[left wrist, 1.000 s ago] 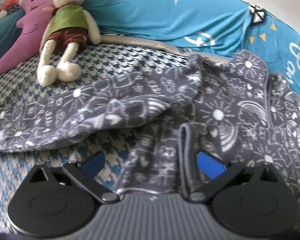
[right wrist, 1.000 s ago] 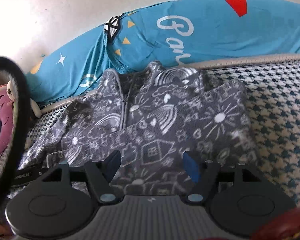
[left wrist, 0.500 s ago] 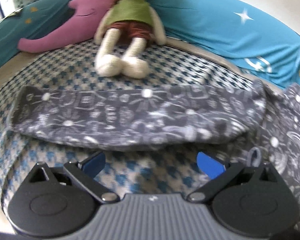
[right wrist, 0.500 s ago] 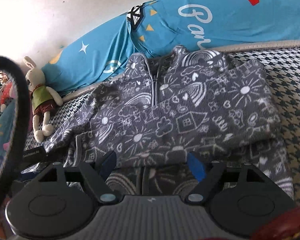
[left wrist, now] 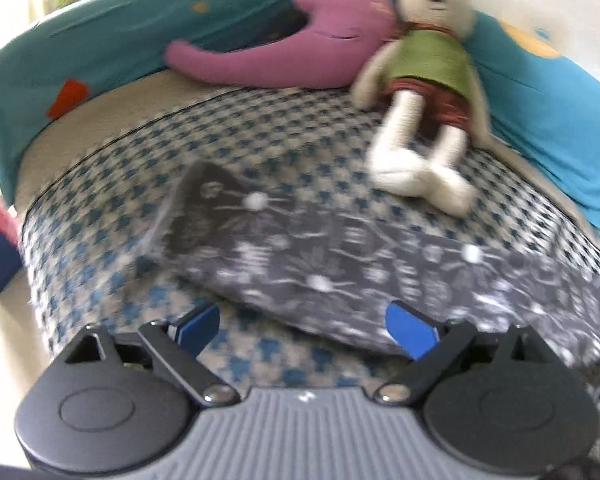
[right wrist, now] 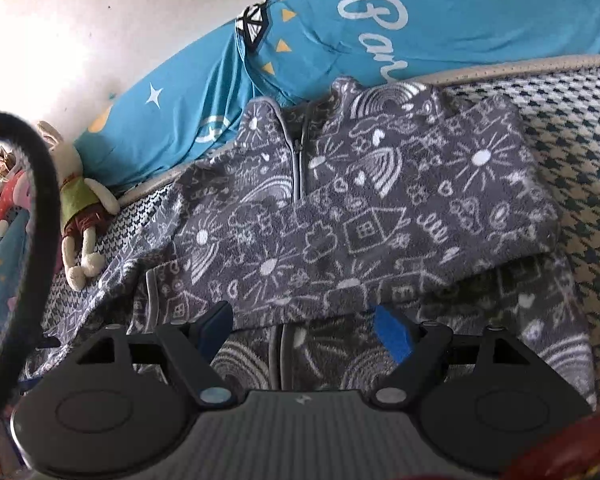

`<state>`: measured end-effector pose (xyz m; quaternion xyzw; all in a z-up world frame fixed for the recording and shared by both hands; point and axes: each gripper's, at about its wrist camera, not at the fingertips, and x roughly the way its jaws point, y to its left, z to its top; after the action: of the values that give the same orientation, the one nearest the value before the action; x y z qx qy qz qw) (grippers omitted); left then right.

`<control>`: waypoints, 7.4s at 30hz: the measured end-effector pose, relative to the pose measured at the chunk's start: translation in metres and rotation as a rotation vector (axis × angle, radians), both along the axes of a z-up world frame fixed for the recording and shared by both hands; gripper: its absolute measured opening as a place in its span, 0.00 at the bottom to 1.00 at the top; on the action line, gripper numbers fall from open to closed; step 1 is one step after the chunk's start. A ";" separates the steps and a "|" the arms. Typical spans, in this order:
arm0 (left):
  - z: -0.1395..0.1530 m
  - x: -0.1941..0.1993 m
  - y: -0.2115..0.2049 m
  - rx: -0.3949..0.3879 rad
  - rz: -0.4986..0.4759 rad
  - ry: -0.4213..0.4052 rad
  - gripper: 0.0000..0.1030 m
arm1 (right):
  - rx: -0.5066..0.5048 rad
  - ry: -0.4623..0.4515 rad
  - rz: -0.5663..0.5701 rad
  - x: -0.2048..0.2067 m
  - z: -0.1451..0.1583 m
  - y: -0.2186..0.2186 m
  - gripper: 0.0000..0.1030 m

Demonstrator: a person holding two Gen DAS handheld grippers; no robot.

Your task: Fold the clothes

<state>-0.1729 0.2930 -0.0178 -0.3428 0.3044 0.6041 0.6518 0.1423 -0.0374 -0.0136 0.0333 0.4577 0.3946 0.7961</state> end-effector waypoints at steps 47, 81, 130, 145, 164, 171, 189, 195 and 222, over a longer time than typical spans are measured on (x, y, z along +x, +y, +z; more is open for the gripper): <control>0.047 0.106 -0.083 0.061 -0.737 -0.464 0.14 | 0.020 0.030 0.014 0.001 -0.005 0.009 0.76; 0.038 0.077 -0.055 0.075 -0.511 -0.280 0.87 | 0.172 -0.066 0.309 -0.019 -0.028 0.105 0.62; 0.007 0.100 -0.067 0.030 -0.489 -0.151 0.93 | 0.233 -0.211 0.149 0.018 0.033 0.027 0.36; 0.001 0.080 -0.052 0.008 -0.472 -0.085 0.96 | 0.248 -0.232 0.392 -0.024 0.022 0.128 0.50; -0.010 0.072 -0.042 -0.064 -0.458 -0.080 0.96 | 0.052 -0.503 0.547 -0.052 -0.001 0.232 0.47; -0.013 0.080 -0.048 -0.081 -0.488 -0.105 0.96 | 0.186 -0.386 0.324 0.003 0.009 0.221 0.12; -0.017 0.123 -0.062 -0.070 -0.488 -0.089 1.00 | 0.335 -0.140 0.252 0.053 0.016 0.195 0.29; -0.016 0.123 -0.060 -0.076 -0.478 -0.095 1.00 | 0.252 -0.215 0.405 0.028 0.024 0.225 0.43; -0.013 0.122 -0.074 -0.082 -0.496 -0.077 1.00 | -0.184 -0.483 0.650 0.000 -0.024 0.265 0.48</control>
<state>-0.0513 0.2186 -0.0304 -0.3066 0.3786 0.3994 0.7767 0.1424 0.2273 -0.0380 -0.2778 0.2777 0.5793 0.7143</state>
